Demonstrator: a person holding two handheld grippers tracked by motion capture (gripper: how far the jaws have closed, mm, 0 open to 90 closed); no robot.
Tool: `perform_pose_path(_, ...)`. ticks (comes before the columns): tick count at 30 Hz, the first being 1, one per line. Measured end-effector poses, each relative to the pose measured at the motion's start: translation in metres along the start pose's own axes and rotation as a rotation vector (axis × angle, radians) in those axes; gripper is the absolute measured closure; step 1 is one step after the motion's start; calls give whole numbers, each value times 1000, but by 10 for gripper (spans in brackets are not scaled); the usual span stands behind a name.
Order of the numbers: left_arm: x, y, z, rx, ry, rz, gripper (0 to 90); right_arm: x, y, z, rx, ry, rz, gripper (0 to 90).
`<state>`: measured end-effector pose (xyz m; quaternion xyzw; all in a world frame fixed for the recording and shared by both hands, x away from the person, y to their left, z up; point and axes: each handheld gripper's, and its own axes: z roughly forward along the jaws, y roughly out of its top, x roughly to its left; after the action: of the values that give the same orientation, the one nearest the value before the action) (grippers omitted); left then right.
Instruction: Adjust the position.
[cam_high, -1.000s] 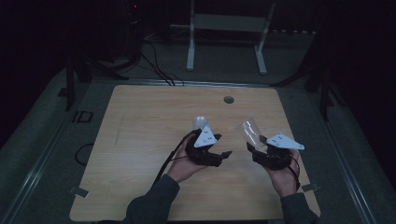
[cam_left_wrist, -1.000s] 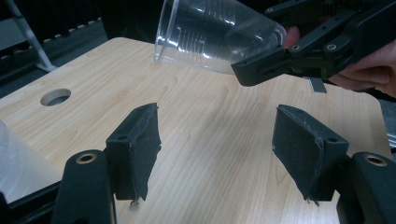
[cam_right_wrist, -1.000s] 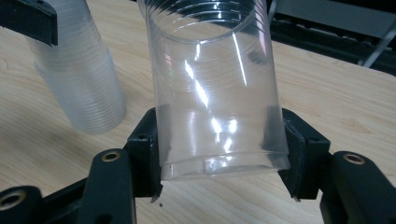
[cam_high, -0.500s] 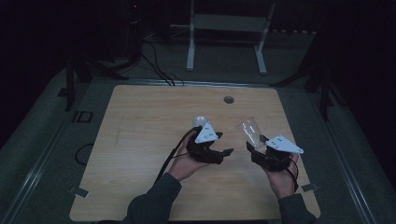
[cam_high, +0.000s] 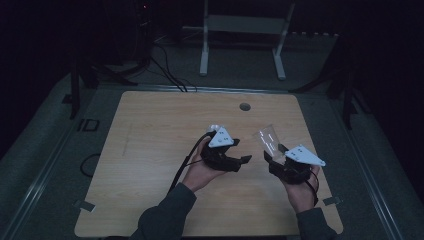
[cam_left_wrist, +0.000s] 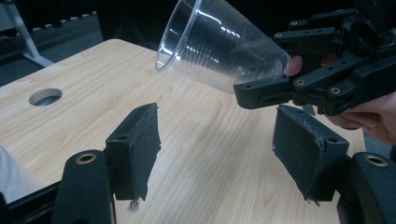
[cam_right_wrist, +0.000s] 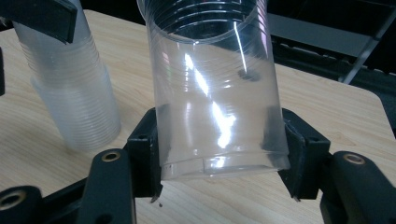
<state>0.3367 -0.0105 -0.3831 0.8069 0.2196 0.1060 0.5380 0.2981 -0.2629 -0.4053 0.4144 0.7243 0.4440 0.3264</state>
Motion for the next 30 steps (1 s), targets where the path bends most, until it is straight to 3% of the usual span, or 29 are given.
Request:
perform_pose_path(18, -2, 10, 6, -1, -3, -9, 314, 2, -2, -2, -57, -16, 7, 416)
perform_pose_path(30, 0, 14, 9, -17, -29, -47, 286, 5, -5, -3, -83, -46, 2, 416)
